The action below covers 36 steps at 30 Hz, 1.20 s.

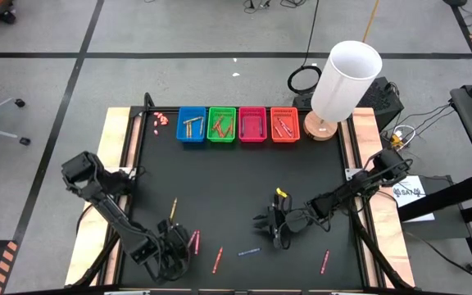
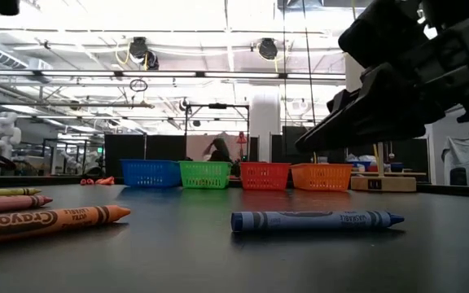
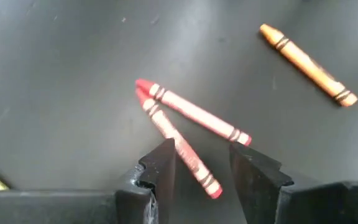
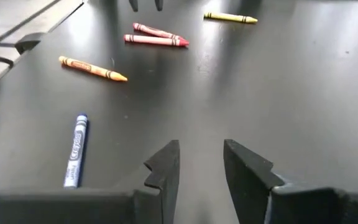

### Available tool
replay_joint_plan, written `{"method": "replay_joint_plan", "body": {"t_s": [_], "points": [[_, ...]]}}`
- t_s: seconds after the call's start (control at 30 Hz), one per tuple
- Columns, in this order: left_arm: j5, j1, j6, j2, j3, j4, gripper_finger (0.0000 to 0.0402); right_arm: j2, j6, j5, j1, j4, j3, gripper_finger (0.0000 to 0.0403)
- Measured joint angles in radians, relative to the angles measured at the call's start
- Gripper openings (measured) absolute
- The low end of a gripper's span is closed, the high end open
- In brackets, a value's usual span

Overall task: Sort crayons
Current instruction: Put the red crayon into the orange bin

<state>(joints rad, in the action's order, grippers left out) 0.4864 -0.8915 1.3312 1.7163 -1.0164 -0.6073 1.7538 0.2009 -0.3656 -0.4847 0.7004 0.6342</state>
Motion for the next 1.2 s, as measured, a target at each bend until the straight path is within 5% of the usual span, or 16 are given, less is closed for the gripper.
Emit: {"method": "replay_joint_plan", "body": {"t_s": [0.63, 1.0, 1.2], "points": [[-0.021, 0.009, 0.075, 0.111, -0.002, -0.003, 0.0146, 0.000, 0.041, 0.001, -0.068, -0.002, 0.000, 0.0110], [-0.062, 0.052, 0.019, 0.114, -0.005, -0.061, 0.0019, 0.000, 0.076, 0.001, -0.074, -0.024, 0.000, 0.0110], [-0.055, 0.082, 0.023, 0.115, -0.004, -0.084, 0.0016, 0.000, 0.087, 0.001, -0.074, -0.024, 0.000, 0.0110]]}}
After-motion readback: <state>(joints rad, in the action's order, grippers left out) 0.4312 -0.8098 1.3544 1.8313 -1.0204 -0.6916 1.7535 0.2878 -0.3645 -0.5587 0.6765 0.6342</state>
